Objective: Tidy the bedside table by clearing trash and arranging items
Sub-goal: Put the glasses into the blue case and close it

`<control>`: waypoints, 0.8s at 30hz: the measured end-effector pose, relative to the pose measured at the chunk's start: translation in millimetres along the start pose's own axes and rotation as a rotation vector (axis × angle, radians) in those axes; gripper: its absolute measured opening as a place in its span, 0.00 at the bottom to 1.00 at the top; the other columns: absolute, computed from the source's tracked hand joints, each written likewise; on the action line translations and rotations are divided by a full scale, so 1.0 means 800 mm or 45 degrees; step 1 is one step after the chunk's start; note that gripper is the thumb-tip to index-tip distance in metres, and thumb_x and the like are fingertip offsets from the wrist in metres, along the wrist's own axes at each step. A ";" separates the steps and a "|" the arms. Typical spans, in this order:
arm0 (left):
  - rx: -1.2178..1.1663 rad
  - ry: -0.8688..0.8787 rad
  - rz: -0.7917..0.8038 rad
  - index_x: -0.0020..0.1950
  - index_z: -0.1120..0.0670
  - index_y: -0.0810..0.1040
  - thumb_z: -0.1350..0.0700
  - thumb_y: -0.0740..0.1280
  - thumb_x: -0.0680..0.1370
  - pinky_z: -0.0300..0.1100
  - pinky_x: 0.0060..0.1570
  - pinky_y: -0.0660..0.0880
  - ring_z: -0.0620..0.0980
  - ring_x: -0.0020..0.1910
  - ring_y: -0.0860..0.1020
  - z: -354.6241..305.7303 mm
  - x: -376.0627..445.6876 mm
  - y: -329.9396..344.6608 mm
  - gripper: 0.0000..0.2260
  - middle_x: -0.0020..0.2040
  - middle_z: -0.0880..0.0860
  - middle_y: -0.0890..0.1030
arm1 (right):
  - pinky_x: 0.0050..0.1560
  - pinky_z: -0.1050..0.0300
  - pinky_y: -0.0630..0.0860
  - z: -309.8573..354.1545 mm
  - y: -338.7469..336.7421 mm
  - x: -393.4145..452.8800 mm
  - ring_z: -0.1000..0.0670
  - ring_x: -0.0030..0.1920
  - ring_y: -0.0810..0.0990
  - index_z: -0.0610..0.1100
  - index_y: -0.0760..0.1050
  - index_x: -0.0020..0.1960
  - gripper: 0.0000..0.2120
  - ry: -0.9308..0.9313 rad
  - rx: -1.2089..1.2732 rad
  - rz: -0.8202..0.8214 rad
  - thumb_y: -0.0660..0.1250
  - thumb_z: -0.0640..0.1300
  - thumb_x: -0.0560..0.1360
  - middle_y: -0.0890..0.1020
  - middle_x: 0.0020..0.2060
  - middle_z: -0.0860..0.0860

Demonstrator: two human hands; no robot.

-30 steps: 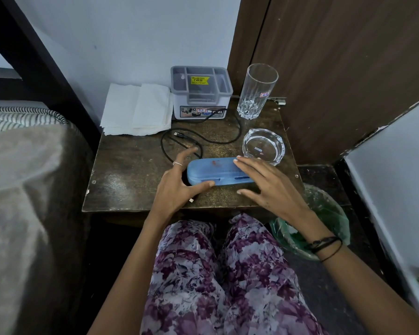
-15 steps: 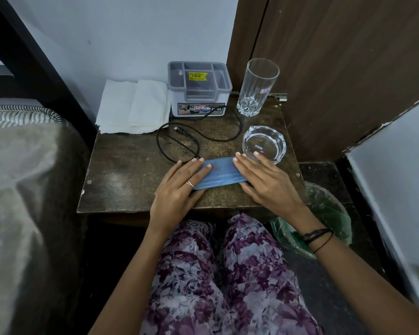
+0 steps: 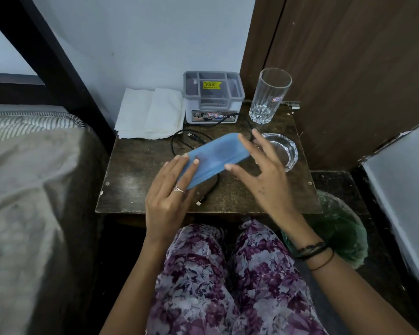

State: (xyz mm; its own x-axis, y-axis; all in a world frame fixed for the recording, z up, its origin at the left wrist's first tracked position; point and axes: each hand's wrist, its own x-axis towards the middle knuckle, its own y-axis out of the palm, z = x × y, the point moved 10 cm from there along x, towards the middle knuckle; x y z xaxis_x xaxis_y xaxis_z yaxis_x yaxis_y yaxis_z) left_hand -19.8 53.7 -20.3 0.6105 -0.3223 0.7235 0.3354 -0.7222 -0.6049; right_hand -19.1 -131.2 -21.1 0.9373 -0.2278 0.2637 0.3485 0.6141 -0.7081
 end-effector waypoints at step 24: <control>0.489 -0.422 0.088 0.65 0.60 0.73 0.63 0.68 0.74 0.51 0.66 0.62 0.53 0.67 0.65 0.108 -0.050 -0.011 0.19 0.65 0.61 0.75 | 0.38 0.70 0.71 0.088 0.208 0.092 0.54 0.38 0.78 0.38 0.80 0.55 0.13 0.209 0.578 0.278 0.71 0.42 0.71 0.85 0.46 0.44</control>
State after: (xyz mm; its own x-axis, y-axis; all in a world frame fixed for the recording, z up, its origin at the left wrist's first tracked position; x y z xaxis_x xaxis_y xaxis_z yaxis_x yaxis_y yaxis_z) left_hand 15.1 126.2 -72.2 0.8145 -0.1050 0.5706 0.4875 -0.4093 -0.7713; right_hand 108.0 7.2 -73.1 0.9885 -0.1508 0.0095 0.1436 0.9177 -0.3705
